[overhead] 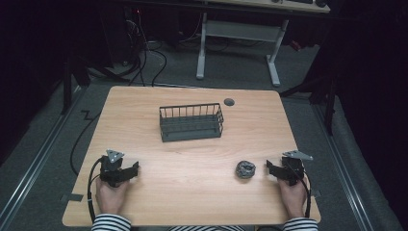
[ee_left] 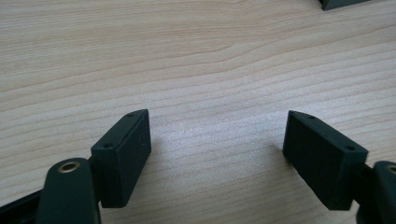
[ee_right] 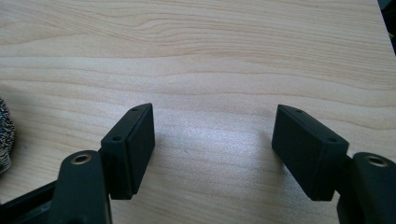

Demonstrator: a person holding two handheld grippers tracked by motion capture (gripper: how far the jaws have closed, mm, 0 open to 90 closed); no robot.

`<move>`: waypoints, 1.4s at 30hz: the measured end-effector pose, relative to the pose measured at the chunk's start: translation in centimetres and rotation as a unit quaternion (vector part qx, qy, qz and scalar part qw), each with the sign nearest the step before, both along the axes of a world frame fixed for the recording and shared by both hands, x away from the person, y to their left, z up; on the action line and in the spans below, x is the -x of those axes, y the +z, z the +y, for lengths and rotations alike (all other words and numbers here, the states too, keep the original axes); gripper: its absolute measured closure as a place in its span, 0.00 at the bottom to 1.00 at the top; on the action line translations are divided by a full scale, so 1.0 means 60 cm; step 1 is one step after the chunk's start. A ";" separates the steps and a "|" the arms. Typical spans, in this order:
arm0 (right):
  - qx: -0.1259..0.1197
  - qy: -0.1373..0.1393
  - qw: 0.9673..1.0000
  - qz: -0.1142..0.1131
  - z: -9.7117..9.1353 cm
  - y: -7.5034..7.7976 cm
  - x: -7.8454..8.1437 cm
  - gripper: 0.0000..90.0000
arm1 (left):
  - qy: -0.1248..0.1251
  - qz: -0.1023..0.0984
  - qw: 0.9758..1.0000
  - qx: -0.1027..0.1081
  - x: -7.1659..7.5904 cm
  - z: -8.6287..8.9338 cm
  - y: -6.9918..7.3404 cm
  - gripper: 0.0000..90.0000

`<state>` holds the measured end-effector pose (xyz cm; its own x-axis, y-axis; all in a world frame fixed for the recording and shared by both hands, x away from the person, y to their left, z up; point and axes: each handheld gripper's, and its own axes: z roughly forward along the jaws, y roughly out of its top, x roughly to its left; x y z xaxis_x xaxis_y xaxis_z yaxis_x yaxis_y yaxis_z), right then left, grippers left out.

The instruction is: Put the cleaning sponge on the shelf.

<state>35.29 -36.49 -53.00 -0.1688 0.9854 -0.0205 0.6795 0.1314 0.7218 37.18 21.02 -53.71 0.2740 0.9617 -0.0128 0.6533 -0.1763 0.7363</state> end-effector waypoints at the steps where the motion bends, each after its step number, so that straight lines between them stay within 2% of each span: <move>1: 0.000 0.000 1.000 0.000 0.000 0.000 0.000 0.34 | 0.000 0.000 1.000 0.000 0.000 0.000 0.000 0.26; 12: 0.000 0.002 1.000 0.000 0.001 0.000 0.001 0.33 | -0.009 0.005 1.000 0.002 -0.002 -0.001 0.000 0.21; 15: -0.001 0.002 1.000 0.000 0.001 0.000 0.001 0.33 | -0.017 0.008 1.000 -0.001 -0.004 -0.003 -0.001 0.17; 20: 0.000 0.002 1.000 0.000 0.001 0.000 0.001 0.33 | -0.020 0.007 1.000 -0.001 -0.004 -0.002 -0.001 0.17; 24: 0.000 0.002 1.000 0.000 0.002 0.000 0.001 0.33 | -0.018 0.008 1.000 0.000 -0.003 0.000 0.001 0.21; 30: 0.001 0.001 1.000 0.000 0.002 0.000 0.002 0.33 | -0.018 0.019 1.000 0.011 -0.009 0.004 0.007 0.24; 33: 0.001 0.001 1.000 0.000 0.002 0.000 0.002 0.33 | -0.032 0.023 0.999 0.027 -0.011 0.003 0.012 0.29; 35: 0.002 0.002 1.000 0.000 0.003 0.000 0.002 0.33 | -0.041 0.030 0.998 0.025 -0.013 -0.001 0.015 0.32; 42: 0.001 0.004 1.000 0.000 0.004 0.000 0.003 0.32 | -0.057 0.028 0.998 0.025 -0.019 -0.012 0.030 0.33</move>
